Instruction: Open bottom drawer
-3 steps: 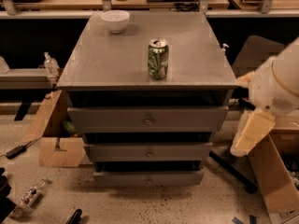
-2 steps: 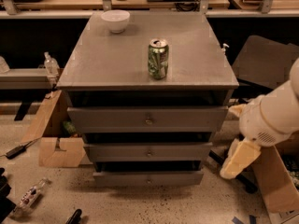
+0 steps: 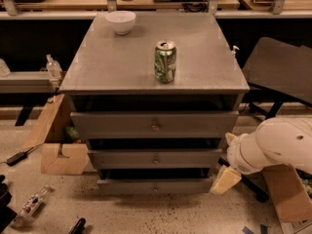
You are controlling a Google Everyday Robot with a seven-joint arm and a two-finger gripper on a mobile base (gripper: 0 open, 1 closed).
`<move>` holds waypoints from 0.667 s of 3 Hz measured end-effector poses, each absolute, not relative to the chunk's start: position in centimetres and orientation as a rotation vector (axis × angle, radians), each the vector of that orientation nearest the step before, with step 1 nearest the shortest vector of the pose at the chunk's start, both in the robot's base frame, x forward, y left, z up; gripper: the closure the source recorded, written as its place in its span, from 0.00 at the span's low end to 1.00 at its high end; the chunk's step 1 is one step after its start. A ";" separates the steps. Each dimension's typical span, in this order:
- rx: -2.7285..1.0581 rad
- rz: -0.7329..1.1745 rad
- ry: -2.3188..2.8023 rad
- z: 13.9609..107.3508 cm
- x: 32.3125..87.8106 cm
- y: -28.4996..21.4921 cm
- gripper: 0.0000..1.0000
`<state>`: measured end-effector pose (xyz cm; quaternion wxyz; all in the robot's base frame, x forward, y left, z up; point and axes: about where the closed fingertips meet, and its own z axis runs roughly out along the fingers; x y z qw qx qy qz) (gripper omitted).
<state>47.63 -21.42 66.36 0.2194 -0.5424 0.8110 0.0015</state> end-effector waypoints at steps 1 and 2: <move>-1.468 -0.077 2.185 67.2 49.7 -21.7 0.00; -1.467 -0.075 2.185 67.2 49.7 -21.6 0.00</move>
Offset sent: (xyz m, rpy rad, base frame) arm 0.0204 -0.0035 0.0073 -0.0154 -0.0839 -0.0102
